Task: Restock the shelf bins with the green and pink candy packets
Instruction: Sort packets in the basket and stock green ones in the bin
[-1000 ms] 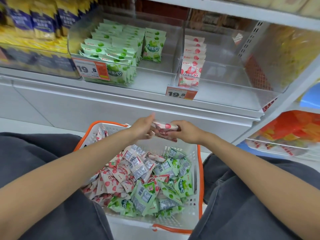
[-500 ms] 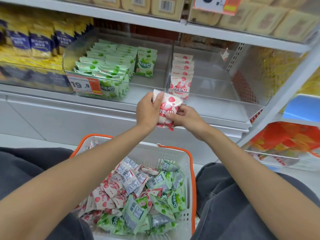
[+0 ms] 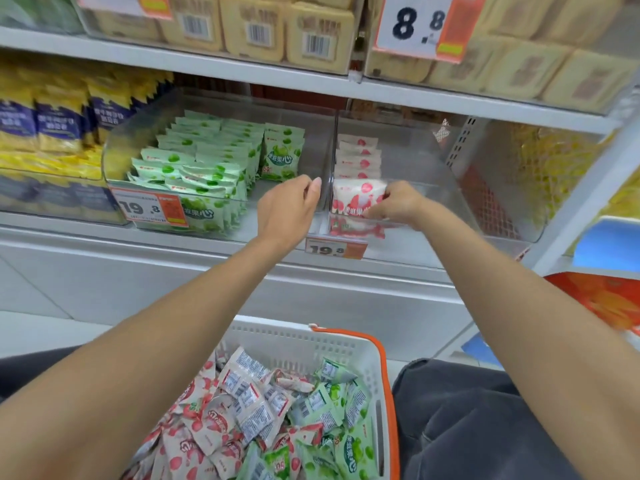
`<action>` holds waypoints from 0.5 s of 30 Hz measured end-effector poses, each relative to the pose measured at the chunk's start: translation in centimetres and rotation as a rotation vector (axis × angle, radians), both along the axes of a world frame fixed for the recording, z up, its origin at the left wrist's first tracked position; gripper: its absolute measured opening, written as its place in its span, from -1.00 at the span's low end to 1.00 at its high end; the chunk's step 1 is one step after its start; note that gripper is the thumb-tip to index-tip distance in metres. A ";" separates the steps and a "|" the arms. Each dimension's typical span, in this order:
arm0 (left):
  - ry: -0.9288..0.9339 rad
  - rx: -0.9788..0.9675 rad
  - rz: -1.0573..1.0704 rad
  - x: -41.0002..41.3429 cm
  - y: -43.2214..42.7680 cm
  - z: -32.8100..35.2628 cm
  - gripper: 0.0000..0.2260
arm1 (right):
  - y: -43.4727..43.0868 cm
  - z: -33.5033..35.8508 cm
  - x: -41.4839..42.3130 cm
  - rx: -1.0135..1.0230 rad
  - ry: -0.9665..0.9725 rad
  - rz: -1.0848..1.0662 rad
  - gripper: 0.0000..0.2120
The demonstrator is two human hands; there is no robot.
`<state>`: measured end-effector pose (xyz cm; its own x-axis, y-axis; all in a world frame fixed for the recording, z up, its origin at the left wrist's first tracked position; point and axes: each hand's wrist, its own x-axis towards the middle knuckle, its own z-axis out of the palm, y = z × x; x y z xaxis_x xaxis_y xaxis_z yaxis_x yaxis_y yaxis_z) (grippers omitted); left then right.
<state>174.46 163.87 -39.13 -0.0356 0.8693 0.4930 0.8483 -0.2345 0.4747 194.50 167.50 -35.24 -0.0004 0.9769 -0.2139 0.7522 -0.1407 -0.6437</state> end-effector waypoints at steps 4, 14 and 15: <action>0.050 0.061 0.005 -0.1 0.1 -0.5 -0.60 | 1.2 -0.4 -0.9 -0.024 -0.185 -0.003 -0.75; 0.088 0.159 0.014 0.1 -0.1 -1.1 -0.61 | 2.9 -1.3 -1.3 -0.380 0.110 -0.153 -0.45; 0.089 0.164 0.012 0.1 -0.1 -1.1 -0.61 | 3.1 -1.3 -1.3 -0.364 0.087 -0.155 -0.44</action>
